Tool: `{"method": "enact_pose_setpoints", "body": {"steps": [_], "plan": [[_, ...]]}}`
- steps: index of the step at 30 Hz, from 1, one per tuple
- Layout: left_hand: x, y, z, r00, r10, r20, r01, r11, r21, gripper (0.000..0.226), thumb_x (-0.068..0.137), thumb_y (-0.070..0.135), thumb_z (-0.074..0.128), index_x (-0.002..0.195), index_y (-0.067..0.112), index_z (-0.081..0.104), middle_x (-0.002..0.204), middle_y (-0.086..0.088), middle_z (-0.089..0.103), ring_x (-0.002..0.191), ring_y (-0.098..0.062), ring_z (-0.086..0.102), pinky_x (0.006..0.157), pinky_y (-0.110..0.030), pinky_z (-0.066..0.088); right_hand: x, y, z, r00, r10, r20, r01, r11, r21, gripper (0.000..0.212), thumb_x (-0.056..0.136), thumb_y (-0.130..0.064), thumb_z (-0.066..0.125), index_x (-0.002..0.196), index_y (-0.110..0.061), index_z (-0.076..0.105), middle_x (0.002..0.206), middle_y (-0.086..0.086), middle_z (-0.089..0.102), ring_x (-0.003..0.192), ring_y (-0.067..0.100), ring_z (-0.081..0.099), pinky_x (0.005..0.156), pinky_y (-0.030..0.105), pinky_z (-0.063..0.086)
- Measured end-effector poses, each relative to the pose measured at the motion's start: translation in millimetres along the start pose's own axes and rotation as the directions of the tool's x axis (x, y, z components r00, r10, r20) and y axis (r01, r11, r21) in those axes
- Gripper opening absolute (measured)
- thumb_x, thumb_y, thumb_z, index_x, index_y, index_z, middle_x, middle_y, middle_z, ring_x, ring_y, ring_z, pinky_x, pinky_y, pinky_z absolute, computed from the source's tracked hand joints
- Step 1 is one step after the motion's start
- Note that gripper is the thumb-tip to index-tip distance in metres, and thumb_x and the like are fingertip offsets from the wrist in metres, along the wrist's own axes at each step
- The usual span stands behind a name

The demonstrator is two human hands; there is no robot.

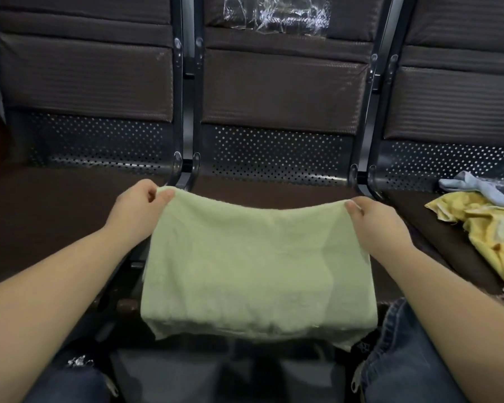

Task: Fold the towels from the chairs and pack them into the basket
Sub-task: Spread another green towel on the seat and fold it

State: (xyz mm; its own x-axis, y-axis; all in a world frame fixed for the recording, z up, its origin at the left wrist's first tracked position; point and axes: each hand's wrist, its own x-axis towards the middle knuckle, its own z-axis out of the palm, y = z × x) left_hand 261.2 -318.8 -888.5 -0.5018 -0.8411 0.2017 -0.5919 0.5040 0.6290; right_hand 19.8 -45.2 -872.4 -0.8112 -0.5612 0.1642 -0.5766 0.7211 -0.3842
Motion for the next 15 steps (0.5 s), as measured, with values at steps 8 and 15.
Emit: {"method": "enact_pose_setpoints", "body": {"steps": [8,15], "plan": [[18.7,-4.9,54.6,0.922,-0.063,0.382,-0.011,0.982,0.19,0.032,0.099,0.04,0.041,0.083,0.012,0.041,0.08,-0.009,0.052,0.073,-0.025,0.051,0.057,-0.034,0.03,27.0,-13.1,56.8,0.964,-0.043,0.262,0.078,0.989,-0.126,0.035,0.103,-0.026,0.03,0.114,-0.013,0.06,0.114,0.009,0.063,0.101,0.03,0.058,0.079,0.035,0.045],[21.9,4.3,61.4,0.888,-0.044,0.458,-0.104,0.951,0.292,0.023,0.103,0.036,0.032,0.105,0.014,0.04,0.084,-0.006,0.053,0.075,-0.022,0.053,0.06,-0.035,0.036,37.3,-13.5,63.6,0.93,0.03,0.365,0.031,0.987,-0.16,0.027,0.104,-0.026,0.028,0.102,-0.011,0.05,0.093,0.008,0.056,0.081,0.024,0.047,0.067,0.033,0.037]]}}
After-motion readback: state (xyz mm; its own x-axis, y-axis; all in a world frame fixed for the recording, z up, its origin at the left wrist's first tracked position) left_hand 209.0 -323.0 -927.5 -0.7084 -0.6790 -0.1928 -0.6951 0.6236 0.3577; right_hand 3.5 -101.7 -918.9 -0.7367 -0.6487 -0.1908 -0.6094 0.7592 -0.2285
